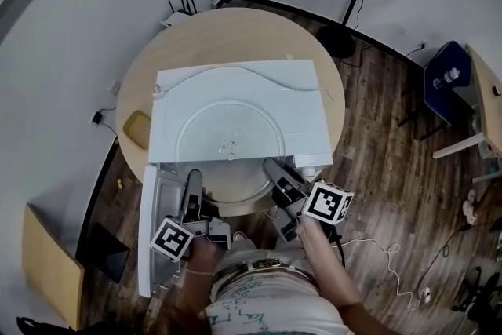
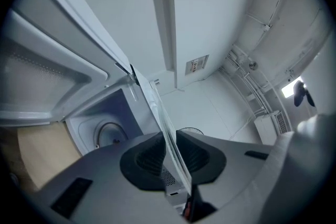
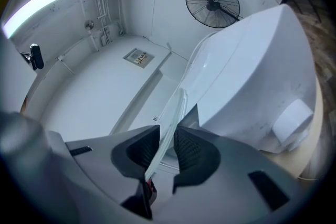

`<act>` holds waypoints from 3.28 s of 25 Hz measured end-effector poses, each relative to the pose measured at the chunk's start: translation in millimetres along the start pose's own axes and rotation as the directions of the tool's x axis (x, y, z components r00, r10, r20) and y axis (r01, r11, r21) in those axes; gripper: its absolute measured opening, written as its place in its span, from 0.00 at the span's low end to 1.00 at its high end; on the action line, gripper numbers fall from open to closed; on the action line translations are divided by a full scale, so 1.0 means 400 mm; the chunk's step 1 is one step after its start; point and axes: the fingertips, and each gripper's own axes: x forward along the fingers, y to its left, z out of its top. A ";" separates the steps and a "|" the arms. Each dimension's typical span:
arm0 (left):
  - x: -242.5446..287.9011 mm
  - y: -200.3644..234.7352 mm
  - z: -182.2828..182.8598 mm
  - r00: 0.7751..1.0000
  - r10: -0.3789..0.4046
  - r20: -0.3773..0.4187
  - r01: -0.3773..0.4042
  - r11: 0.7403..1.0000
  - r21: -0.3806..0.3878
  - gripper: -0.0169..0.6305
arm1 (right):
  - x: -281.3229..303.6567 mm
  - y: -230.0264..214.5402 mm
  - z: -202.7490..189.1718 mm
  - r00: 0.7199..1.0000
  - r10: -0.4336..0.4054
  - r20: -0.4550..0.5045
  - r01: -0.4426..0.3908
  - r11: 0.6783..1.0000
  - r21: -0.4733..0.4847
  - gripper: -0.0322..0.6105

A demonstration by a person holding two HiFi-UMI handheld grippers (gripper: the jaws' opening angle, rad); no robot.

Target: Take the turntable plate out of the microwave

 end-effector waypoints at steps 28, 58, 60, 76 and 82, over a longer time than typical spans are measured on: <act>-0.048 -0.013 0.027 0.994 0.043 -0.103 -0.006 0.942 0.337 0.39 | -0.102 0.031 -0.072 0.993 -0.066 -0.097 0.024 0.924 -0.382 0.41; -0.061 -0.030 0.005 0.985 -0.011 -0.171 0.064 0.948 0.311 0.11 | -0.055 0.067 -0.074 0.992 0.053 -0.114 -0.078 0.970 -0.230 0.21; -0.043 -0.030 0.005 0.985 -0.011 -0.173 0.065 0.949 0.309 0.11 | -0.044 0.062 -0.061 0.993 0.041 -0.114 -0.068 0.968 -0.240 0.21; 0.030 -0.020 0.013 0.985 0.017 -0.170 0.053 0.916 0.398 0.11 | 0.007 0.033 -0.023 0.997 -0.013 -0.076 -0.007 0.966 -0.257 0.21; 0.014 -0.018 0.017 0.988 0.028 -0.150 0.039 0.905 0.424 0.11 | -0.008 0.031 -0.030 0.994 -0.051 -0.093 0.016 0.941 -0.338 0.22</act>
